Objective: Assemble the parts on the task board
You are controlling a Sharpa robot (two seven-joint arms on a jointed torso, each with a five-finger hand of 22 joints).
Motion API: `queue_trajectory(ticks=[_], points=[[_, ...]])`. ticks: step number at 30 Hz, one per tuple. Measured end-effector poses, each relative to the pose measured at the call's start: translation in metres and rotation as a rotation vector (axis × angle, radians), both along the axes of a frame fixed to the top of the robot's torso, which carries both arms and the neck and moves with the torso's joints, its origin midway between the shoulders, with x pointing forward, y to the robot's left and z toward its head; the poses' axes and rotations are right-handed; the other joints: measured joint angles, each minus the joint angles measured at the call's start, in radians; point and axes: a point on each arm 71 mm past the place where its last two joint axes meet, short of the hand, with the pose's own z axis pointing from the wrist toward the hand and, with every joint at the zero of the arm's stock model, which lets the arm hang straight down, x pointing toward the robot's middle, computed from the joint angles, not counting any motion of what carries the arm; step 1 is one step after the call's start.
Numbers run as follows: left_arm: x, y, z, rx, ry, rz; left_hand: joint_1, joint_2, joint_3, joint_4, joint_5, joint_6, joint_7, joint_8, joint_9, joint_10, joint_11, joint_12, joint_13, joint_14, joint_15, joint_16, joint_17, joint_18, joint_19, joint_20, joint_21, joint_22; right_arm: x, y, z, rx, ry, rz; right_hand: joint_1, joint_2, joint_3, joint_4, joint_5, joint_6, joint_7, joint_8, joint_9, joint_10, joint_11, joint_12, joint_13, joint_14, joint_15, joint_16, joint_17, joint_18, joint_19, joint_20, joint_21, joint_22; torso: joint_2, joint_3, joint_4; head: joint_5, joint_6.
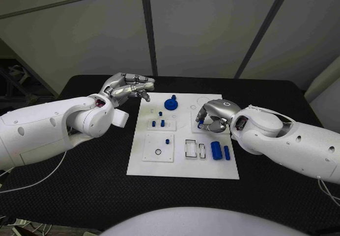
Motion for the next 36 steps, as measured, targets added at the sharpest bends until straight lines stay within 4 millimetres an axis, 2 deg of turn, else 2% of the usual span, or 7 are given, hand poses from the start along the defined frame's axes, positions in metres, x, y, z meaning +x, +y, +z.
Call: queue_trajectory(ticks=[9,13,21,27,30,33,36], points=[[-0.0001,0.0002,-0.0001,0.0,0.001,0.0,-0.004,0.004,0.0,0.0,0.0,0.0,0.0,0.0,0.0,-0.004,0.004,0.0,0.0,0.0,0.0,0.0,0.0,0.0,0.0,0.0,0.0,0.0,-0.0002,-0.0011,-0.0003,-0.007,-0.003,-0.002,0.0,0.0,0.002,0.002,0.0,-0.006,0.006,-0.007,-0.001,-0.031,0.016,-0.016,-0.007,0.0,0.0,0.0,-0.004,0.0,0.0,0.0,0.0,-0.004,0.0,0.0,0.0,0.0,-0.002],[-0.0001,0.0002,-0.0001,0.0,0.002,0.0,-0.004,0.004,0.0,0.0,0.0,0.0,0.0,0.0,-0.001,-0.004,0.004,0.0,0.0,0.0,0.0,0.0,-0.001,0.0,0.0,0.0,0.0,-0.001,-0.0005,-0.0012,-0.0006,-0.009,-0.003,-0.002,-0.001,-0.001,0.003,0.003,0.0,-0.019,0.003,-0.018,-0.005,-0.031,0.016,-0.021,-0.009,0.0,0.0,0.0,-0.004,0.0,0.0,0.0,0.0,-0.005,0.0,0.0,0.0,0.001,-0.003],[0.0,0.0003,-0.0001,0.001,0.002,0.001,-0.004,0.004,0.0,0.0,0.0,-0.004,0.004,0.0,-0.001,-0.004,0.004,0.0,0.0,0.0,0.0,0.0,-0.001,0.0,0.0,0.0,0.0,-0.001,-0.0012,-0.0002,-0.0003,-0.009,-0.004,0.0,-0.004,-0.004,0.006,0.005,0.0,-0.023,0.006,-0.018,-0.005,-0.031,0.016,-0.021,-0.009,0.0,0.0,0.0,-0.004,0.0,0.0,0.0,0.0,-0.005,0.0,0.0002,0.0,0.001,-0.004],[0.0,0.0003,-0.0001,0.001,0.002,0.001,-0.004,0.004,0.0,0.0,0.0,-0.004,0.004,0.0,-0.001,-0.004,0.004,0.0,0.001,0.0,0.0,-0.004,-0.001,0.0,0.0,0.0,-0.004,-0.002,-0.0016,0.0005,-0.0001,-0.009,-0.005,0.002,-0.004,-0.004,0.008,0.008,0.0,0.005,0.001,-0.009,0.001,0.008,0.007,-0.005,-0.004,0.0,0.0,0.0,-0.004,0.0,0.0,0.0,0.001,0.001,0.0,0.0002,0.0,0.002,-0.004],[0.0,0.0002,-0.0001,0.001,0.002,0.001,-0.008,0.008,0.0,0.0,0.0,-0.004,0.004,0.0,-0.001,-0.004,0.003,0.0,0.001,0.0,0.0,-0.004,-0.001,0.0,0.0,0.0,-0.004,-0.002,-0.0021,0.0012,0.0004,-0.006,-0.008,0.004,0.001,0.001,0.011,0.006,-0.01,0.035,-0.007,0.006,0.008,0.045,-0.002,0.012,0.004,0.003,-0.011,0.006,0.0,0.0,0.009,-0.009,0.015,0.014,0.0,0.0002,0.0,0.002,-0.005],[0.0,0.0002,-0.0001,0.0,0.002,0.001,-0.008,0.008,0.0,0.0,0.0,-0.004,0.004,0.0,-0.001,-0.004,0.004,0.0,0.001,0.0,0.0,-0.004,-0.001,0.0,0.0,0.0,-0.004,-0.002,-0.0026,0.0018,0.001,-0.001,-0.011,0.006,0.011,0.011,0.017,0.0,-0.035,0.059,-0.018,0.02,0.017,0.06,0.013,0.033,0.02,0.003,-0.018,0.011,0.004,0.0,0.022,-0.015,0.025,0.027,0.0,0.0005,0.0,0.002,-0.006],[0.0,0.0,-0.0002,0.0,0.002,0.0,-0.008,0.008,0.0,0.0,0.0,-0.004,0.004,0.0,-0.001,-0.004,0.003,0.0,0.001,0.0,0.0,-0.004,-0.001,0.0,0.0,0.0,-0.004,-0.002,-0.0034,0.0023,0.002,0.005,-0.016,0.008,0.019,0.018,0.015,-0.004,-0.044,0.067,-0.019,0.021,0.021,0.07,0.023,0.051,0.039,0.003,-0.027,0.011,0.004,0.0,0.029,-0.022,0.032,0.038,0.0,0.0006,-0.0001,0.002,-0.007]])
